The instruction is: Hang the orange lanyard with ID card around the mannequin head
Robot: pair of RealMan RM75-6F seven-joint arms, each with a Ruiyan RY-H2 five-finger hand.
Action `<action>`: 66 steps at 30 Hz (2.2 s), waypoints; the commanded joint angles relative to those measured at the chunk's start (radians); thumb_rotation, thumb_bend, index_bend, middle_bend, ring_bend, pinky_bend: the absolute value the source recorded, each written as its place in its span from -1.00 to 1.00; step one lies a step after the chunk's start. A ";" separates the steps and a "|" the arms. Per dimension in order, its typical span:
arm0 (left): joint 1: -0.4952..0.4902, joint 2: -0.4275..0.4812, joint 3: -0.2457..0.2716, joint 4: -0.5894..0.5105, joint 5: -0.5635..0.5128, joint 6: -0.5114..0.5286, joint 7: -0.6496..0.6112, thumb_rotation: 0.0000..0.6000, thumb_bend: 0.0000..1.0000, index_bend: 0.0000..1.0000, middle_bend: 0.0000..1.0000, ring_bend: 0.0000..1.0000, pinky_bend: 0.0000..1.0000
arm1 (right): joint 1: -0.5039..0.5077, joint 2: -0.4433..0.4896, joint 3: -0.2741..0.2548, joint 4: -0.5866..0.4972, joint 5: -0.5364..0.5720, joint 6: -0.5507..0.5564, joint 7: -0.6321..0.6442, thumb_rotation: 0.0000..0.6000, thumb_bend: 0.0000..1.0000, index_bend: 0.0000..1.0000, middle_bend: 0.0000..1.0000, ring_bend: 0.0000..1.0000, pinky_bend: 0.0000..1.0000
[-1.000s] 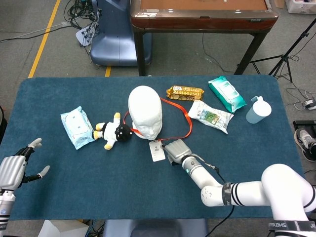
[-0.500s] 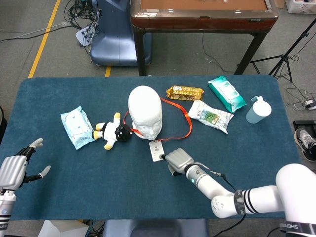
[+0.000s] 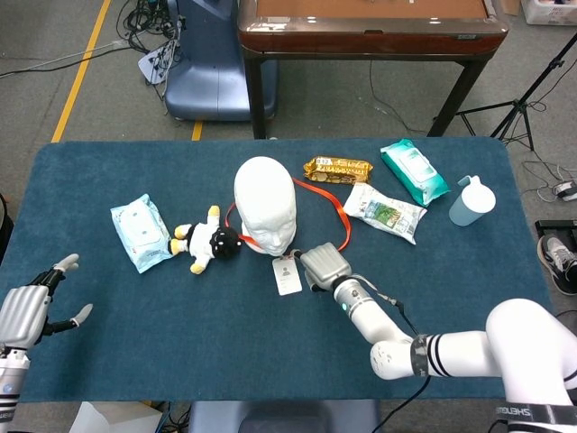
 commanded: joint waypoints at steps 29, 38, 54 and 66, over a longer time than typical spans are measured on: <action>0.011 0.000 0.002 0.000 0.018 0.008 -0.015 0.58 -0.56 -0.71 -0.50 -0.39 0.03 | -0.020 0.061 -0.059 -0.149 -0.044 -0.005 -0.009 0.97 0.41 -0.63 1.00 1.00 1.00; 0.015 0.007 0.002 -0.016 0.019 0.014 -0.006 0.59 -0.56 -0.71 -0.50 -0.39 0.03 | -0.085 0.129 -0.085 -0.213 -0.163 0.047 0.039 0.99 0.41 -0.63 1.00 1.00 1.00; 0.018 0.016 0.002 -0.040 0.023 0.019 0.005 0.58 -0.56 -0.71 -0.50 -0.39 0.03 | -0.151 0.127 -0.160 -0.207 -0.284 -0.024 0.074 0.99 0.41 -0.63 1.00 1.00 1.00; 0.028 0.019 0.004 -0.035 0.023 0.027 -0.007 0.58 -0.56 -0.71 -0.50 -0.39 0.03 | -0.148 0.095 -0.153 -0.208 -0.284 -0.038 0.057 1.00 0.41 -0.63 1.00 1.00 1.00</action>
